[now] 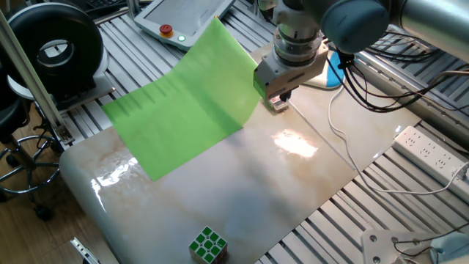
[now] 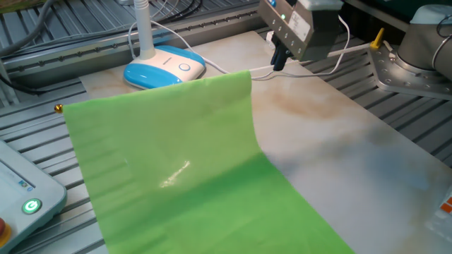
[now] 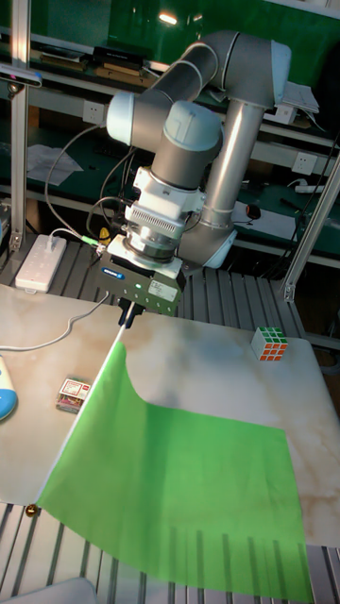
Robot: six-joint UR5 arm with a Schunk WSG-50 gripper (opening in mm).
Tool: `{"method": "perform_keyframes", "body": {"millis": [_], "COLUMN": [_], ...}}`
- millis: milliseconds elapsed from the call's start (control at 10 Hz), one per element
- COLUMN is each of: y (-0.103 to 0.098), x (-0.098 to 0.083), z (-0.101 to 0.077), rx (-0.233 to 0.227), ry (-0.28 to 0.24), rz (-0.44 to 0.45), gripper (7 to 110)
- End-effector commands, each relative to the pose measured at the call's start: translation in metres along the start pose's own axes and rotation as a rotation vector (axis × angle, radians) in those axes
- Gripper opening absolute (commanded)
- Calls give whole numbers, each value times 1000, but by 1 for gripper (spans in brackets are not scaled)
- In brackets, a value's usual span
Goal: Wave the flag
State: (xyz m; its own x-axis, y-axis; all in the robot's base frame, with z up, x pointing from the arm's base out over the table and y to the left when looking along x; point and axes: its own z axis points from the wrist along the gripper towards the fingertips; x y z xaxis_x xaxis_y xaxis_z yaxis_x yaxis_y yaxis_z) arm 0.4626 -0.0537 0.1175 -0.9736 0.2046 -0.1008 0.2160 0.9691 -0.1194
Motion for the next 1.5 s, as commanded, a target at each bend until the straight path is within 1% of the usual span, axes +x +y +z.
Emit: {"method": "perform_keyframes", "body": {"millis": [0, 200, 400, 500, 600, 700, 1000, 1200, 1400], "y": [12, 13, 23, 25, 34, 46, 61, 62, 67], "x": [2, -1, 3, 3, 0, -4, -3, -4, -13], "z": [-11, -6, -5, -5, -5, -7, -10, -10, -11], "rx": [-16, -23, -61, -70, -105, -154, -216, -221, -240], "ry": [0, 16, 38, 39, 28, 13, 22, 16, -19], "rz": [18, 18, 13, 5, 14, 25, 41, 48, 53], "gripper": [7, 7, 7, 7, 7, 7, 7, 7, 7]}}
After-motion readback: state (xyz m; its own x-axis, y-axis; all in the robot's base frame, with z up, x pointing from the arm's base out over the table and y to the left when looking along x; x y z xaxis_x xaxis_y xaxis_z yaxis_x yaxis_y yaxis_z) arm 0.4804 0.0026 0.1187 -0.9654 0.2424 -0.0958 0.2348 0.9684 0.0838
